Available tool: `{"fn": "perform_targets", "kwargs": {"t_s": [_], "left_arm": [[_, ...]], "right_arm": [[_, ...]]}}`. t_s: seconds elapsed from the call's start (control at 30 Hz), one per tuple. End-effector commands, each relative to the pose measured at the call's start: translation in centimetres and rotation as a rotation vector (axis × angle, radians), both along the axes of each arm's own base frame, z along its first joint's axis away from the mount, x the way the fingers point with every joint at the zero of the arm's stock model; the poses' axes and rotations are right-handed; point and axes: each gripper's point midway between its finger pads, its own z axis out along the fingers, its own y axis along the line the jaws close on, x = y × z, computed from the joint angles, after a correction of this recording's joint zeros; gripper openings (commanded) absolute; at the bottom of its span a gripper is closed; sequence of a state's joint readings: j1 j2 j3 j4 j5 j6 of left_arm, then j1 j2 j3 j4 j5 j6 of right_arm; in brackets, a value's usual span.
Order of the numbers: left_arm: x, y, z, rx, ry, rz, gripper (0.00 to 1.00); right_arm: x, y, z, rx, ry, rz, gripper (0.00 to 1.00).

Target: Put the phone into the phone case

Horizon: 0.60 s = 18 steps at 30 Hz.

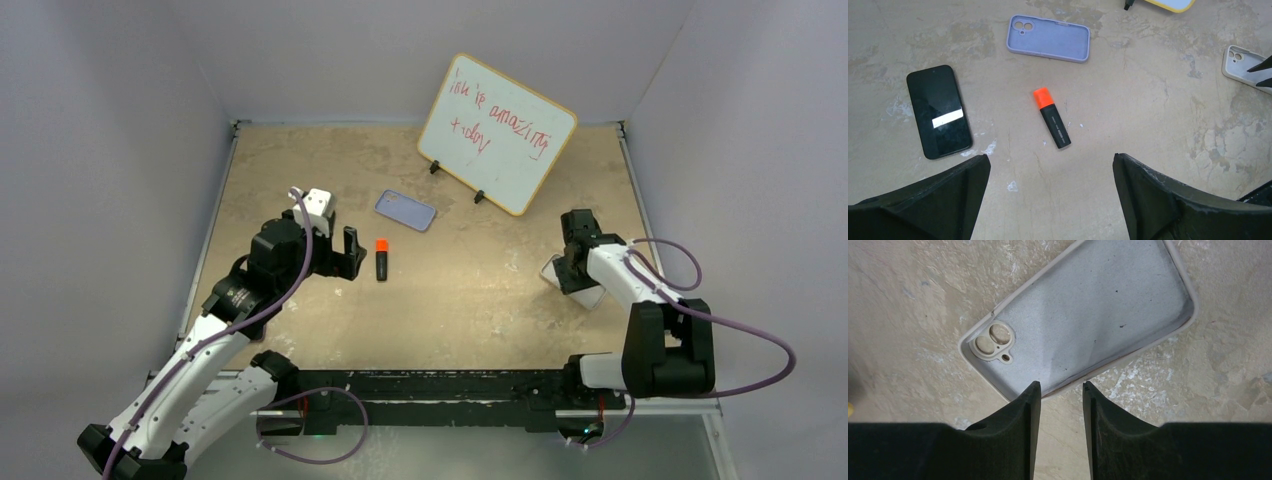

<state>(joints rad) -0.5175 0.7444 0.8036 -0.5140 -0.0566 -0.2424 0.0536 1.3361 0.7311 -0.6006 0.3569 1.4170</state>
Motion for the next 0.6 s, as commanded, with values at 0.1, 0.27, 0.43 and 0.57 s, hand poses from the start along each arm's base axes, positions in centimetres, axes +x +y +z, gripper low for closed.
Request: {"fn": "perform_targets", "kwargs": {"t_s": [0.1, 0.27, 0.43, 0.57], "left_arm": [[0.2, -0.2, 0.4, -0.002, -0.023, -0.014, 0.98], [0.1, -0.3, 0.4, -0.006, -0.023, -0.019, 0.98], [0.0, -0.3, 0.4, -0.010, -0.025, -0.019, 0.97], [0.0, -0.4, 0.3, -0.012, -0.023, -0.026, 0.97]], "right_arm": [[0.1, -0.3, 1.1, -0.035, -0.011, 0.100, 0.39], [4.4, -0.4, 4.2, -0.149, -0.144, 0.418, 0.42], [6.6, 0.3, 5.1, -0.205, -0.207, 0.633, 0.41], [7.7, 1.5, 4.7, -0.172, -0.220, 0.719, 0.41]]}}
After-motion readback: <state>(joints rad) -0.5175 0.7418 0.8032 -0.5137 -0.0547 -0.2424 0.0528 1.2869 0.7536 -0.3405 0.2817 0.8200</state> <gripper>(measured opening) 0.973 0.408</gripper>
